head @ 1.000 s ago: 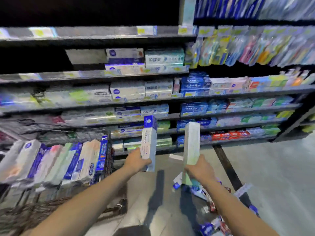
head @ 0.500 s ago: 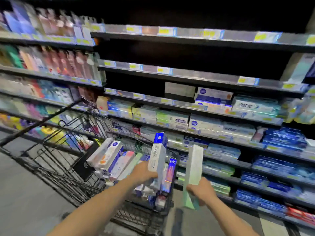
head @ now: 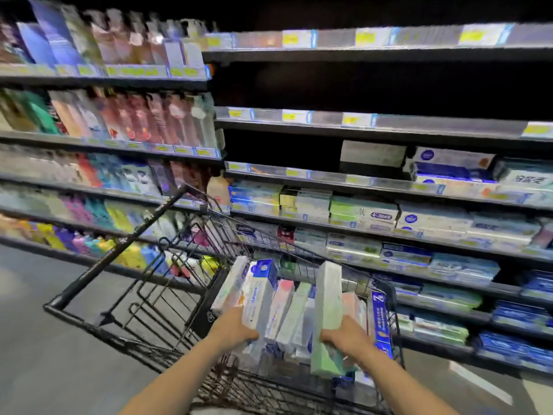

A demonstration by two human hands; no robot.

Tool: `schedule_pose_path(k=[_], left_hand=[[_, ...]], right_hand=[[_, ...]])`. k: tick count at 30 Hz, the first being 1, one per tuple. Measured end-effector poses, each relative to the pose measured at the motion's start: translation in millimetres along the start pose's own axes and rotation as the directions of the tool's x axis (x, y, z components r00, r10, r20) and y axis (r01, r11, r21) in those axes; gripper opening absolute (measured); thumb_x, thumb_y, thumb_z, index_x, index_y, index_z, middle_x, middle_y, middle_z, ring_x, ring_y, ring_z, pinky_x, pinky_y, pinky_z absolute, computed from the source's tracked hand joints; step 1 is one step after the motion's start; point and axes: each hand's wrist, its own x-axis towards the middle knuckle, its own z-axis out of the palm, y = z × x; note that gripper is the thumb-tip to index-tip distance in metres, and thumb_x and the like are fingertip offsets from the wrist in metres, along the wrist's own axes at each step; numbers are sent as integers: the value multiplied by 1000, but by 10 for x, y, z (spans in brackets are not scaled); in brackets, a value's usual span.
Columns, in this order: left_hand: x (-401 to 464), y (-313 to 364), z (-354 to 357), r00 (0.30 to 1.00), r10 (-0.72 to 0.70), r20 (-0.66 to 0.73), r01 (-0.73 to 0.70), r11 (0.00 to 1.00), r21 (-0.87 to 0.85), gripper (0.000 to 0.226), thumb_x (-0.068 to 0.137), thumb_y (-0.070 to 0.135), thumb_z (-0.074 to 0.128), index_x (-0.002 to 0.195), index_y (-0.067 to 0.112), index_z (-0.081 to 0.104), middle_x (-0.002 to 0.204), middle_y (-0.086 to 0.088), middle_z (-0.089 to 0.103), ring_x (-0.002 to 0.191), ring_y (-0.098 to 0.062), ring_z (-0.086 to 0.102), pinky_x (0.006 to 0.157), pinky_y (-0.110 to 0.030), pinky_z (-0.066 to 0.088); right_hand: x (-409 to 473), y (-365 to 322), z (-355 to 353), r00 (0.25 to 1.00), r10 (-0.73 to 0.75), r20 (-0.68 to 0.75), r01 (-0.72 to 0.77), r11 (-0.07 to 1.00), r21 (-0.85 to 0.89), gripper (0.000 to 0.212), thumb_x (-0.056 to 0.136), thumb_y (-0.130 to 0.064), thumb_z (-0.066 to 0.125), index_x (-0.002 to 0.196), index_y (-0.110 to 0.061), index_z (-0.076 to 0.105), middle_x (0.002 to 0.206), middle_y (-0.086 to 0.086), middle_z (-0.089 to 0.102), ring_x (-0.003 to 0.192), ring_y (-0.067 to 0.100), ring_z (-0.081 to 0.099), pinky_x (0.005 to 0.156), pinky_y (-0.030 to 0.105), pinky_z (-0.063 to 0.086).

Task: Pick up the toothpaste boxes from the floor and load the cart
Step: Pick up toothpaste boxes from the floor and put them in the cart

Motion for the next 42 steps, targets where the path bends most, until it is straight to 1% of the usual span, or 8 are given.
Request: schedule_pose_path(k=[6, 10, 13, 17, 21, 27, 32, 42], left_hand=[[638, -192, 64, 994, -52, 101, 52, 999, 9, 37, 77, 37, 68, 86, 13, 42, 75, 3, 48, 79, -19, 52, 65, -26, 40], [1176, -283, 164, 984, -100, 150, 104, 994, -17, 40, 70, 39, 66, 97, 15, 48, 91, 0, 58, 81, -17, 55, 69, -24, 42], [1655, -407, 286, 967, -146, 211, 151, 988, -8, 47, 60, 43, 61, 95, 13, 57, 104, -5, 67, 91, -21, 64, 79, -28, 53], [2085, -311, 286, 958, -105, 265, 84, 992, 90, 29, 82, 36, 58, 98, 13, 56, 115, -7, 57, 110, -21, 57, 89, -27, 44], [2497, -373, 468, 949, -120, 292, 105, 992, 65, 21, 83, 27, 58, 87, 7, 53, 108, -11, 63, 107, -27, 60, 79, -30, 47], [2838, -401, 713, 930, -178, 321, 187, 982, 2, 71, 77, 38, 73, 130, 2, 43, 124, -16, 58, 116, -31, 56, 92, -35, 46], [2967, -414, 868, 915, -245, 320, 228, 969, 92, 59, 80, 30, 73, 129, 8, 48, 122, -11, 61, 114, -27, 59, 92, -34, 49], [3105, -380, 814, 936, -215, 278, 194, 976, 102, 38, 81, 20, 72, 114, 6, 60, 114, -11, 66, 107, -26, 63, 90, -33, 52]], right_hand=[[439, -275, 261, 993, 114, 28, -110, 988, -112, 57, 57, -43, 64, 98, -10, 45, 93, 8, 64, 81, 23, 60, 67, 29, 45], [839, -495, 420, 979, 177, 105, -157, 972, -177, 46, 72, -40, 66, 95, -11, 39, 89, 4, 54, 78, 20, 50, 64, 28, 37], [1159, -604, 563, 962, 229, 150, -191, 954, -231, 57, 80, -37, 64, 121, -8, 39, 105, 6, 54, 95, 23, 54, 71, 28, 41], [1578, -734, 733, 943, 273, 190, -215, 936, -280, 62, 84, -35, 61, 132, -4, 36, 110, 8, 56, 99, 23, 57, 59, 25, 36], [1945, -816, 925, 930, 306, 202, -233, 918, -321, 64, 87, -37, 60, 134, -4, 32, 122, 12, 56, 103, 26, 57, 81, 28, 47], [2310, -834, 1229, 903, 389, 183, -329, 900, -287, 84, 92, -35, 57, 150, -3, 6, 141, 14, 45, 122, 29, 51, 89, 29, 47], [2417, -810, 1526, 919, 382, 95, -330, 881, -340, 66, 92, -26, 57, 143, -5, 21, 116, 9, 54, 98, 23, 58, 70, 22, 47], [2598, -801, 1688, 924, 380, 38, -347, 876, -335, 80, 88, -33, 61, 147, -6, 13, 124, 11, 58, 111, 28, 59, 90, 33, 50]])
